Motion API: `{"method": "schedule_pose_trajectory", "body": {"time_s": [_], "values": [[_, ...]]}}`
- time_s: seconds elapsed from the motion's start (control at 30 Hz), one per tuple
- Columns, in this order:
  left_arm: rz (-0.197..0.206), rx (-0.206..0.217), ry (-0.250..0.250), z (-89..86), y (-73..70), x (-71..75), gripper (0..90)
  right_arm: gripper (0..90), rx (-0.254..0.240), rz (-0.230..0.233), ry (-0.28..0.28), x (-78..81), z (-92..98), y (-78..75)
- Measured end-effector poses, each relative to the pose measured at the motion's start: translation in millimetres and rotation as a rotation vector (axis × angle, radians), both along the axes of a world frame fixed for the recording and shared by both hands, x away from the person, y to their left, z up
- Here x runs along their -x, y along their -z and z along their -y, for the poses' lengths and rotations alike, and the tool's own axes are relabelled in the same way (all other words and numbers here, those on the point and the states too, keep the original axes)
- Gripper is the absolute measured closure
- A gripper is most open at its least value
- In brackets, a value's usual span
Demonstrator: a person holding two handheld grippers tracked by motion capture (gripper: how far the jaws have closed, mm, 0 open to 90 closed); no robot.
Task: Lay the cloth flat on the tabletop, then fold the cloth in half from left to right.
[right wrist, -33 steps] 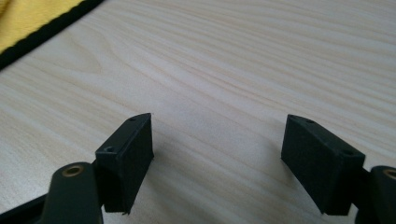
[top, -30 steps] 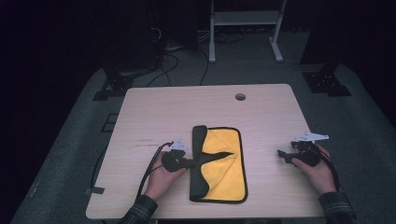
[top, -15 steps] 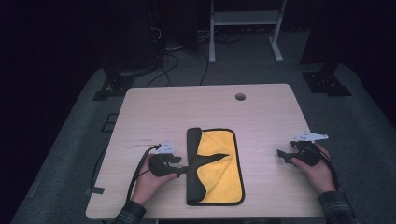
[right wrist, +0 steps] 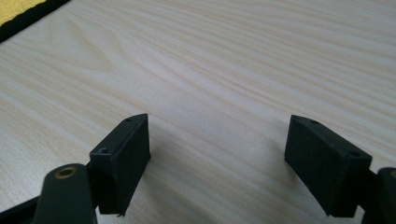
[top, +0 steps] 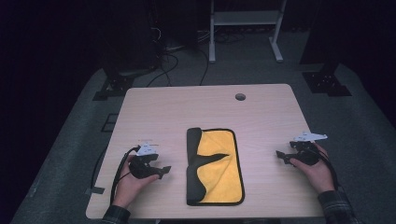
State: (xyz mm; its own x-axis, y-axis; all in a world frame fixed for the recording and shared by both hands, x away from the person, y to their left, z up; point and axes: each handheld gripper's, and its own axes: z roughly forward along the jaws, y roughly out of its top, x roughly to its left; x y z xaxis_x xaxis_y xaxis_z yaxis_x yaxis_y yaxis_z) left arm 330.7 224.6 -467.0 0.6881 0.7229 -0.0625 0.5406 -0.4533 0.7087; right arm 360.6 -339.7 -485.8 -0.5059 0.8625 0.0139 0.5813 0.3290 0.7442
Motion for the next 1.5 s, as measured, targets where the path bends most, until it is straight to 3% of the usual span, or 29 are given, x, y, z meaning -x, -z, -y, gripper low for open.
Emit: {"method": "schedule_pose_trajectory", "body": {"time_s": [0.17,0.3,0.37,0.53,0.8,1.07,1.27,1.5], "values": [[-0.005,-0.023,-0.011,-7.7,6.5,-1.3,17.1,28.2,0.000,-0.002,0.005,1.2,-1.2,-1.9],[0.021,-0.040,-0.016,-11.8,8.8,-1.9,14.2,28.2,-0.005,0.000,-0.008,0.9,-4.1,-5.2],[0.039,-0.070,-0.017,-12.4,10.7,-1.9,11.6,28.9,-0.014,0.005,-0.015,0.4,-6.7,-8.4],[0.055,-0.054,-0.010,-12.3,15.3,-0.9,1.6,31.9,-0.030,0.009,-0.054,-0.6,-18.1,-15.5],[0.059,-0.053,0.001,-13.7,16.2,-1.7,0.0,38.4,-0.071,0.029,-0.136,-1.1,-41.2,-32.0],[0.059,-0.051,0.001,-13.6,16.2,-1.9,0.0,42.5,-0.100,0.035,-0.268,1.4,-82.1,-47.0],[0.059,-0.051,0.001,-13.7,16.3,-1.9,0.0,44.8,-0.129,0.031,-0.359,0.5,-117.5,-48.6],[0.059,-0.051,0.001,-13.7,16.3,-1.9,0.0,45.2,-0.122,0.032,-0.442,-1.3,-153.0,-51.6]]}}
